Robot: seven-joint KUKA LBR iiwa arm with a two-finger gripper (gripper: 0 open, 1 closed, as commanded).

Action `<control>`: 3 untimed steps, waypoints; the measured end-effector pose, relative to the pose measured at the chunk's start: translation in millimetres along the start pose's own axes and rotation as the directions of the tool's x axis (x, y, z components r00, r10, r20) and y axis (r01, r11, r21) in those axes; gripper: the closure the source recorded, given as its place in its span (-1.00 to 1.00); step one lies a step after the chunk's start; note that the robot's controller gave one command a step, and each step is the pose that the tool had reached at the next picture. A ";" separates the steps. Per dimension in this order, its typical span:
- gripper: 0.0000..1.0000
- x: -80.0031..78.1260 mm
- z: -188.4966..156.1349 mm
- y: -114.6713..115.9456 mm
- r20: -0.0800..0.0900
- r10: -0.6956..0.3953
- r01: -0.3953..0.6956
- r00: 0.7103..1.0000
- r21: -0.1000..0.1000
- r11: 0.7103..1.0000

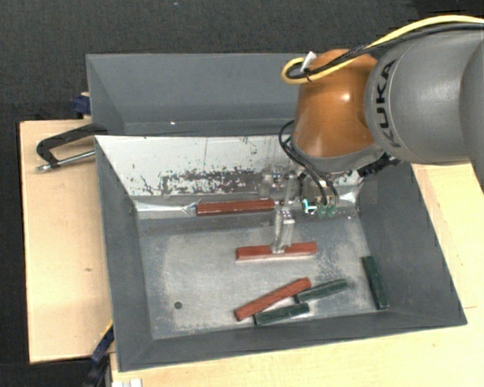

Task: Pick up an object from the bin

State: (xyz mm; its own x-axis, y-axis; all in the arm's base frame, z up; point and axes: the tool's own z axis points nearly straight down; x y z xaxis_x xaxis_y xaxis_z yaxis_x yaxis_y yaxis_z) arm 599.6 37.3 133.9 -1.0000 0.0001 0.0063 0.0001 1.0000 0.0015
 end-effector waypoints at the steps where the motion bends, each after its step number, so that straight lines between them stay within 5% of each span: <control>1: -1.00 -2.0 -3.9 -0.1 0.008 0.001 -0.001 1.000 0.000 1.000; 2: -1.00 27.5 56.0 -35.4 0.010 -0.075 0.075 0.997 0.001 0.997; 3: -1.00 25.1 15.1 -37.6 0.009 -0.019 0.019 1.000 0.000 1.000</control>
Offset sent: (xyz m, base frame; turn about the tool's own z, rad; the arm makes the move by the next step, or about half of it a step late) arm -0.0325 -0.0405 -0.0639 -0.0806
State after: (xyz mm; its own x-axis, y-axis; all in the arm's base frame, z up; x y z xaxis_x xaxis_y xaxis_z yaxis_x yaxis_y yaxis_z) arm 574.3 -0.3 118.9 -0.9998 -0.0190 -0.0026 -0.0190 0.9998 0.0016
